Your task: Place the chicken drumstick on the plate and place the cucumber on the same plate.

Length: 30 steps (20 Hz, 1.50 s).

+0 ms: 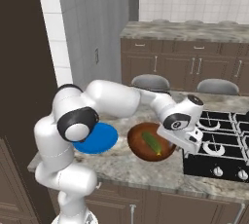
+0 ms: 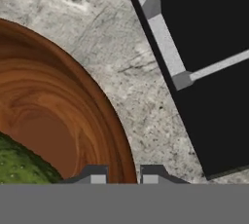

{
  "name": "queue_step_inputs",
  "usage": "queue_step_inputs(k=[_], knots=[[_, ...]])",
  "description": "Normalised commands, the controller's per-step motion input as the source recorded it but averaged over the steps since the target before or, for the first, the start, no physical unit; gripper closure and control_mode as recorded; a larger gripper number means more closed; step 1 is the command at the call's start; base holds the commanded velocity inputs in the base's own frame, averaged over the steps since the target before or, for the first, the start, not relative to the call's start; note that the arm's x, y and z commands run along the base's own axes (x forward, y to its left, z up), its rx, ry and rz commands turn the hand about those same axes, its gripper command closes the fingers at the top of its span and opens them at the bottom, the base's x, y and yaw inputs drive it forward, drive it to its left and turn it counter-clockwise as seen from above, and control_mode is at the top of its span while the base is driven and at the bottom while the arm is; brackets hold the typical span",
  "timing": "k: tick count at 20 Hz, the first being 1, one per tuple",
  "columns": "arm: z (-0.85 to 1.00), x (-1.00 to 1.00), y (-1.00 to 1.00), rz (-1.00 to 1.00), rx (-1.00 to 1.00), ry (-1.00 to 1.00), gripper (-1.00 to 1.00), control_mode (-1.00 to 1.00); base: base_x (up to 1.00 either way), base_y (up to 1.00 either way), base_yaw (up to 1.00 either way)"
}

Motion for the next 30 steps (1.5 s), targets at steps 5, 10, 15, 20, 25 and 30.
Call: queue_step_inputs(k=[5, 10, 15, 20, 25, 30], knots=[[0.41, 0.0, 0.19, -0.01, -0.02, 0.0, 1.0, -1.0, 0.0, 0.0, 0.0], [0.3, 0.07, 0.32, -0.07, -0.1, 0.0, 1.0, -1.0, 0.0, 0.0, 0.0], [0.2, 0.17, 0.5, -0.12, -0.19, 0.0, 1.0, -1.0, 0.0, 0.0, 0.0], [0.11, 0.14, 0.54, -0.14, -0.14, -0.04, 1.0, -1.0, 0.0, 0.0, 0.0], [0.03, 0.01, 0.44, -0.13, -0.09, -0.08, 1.0, -1.0, 0.0, 0.0, 0.0], [0.07, 0.0, 0.33, -0.11, -0.08, -0.1, 1.0, -1.0, 0.0, 0.0, 0.0]])
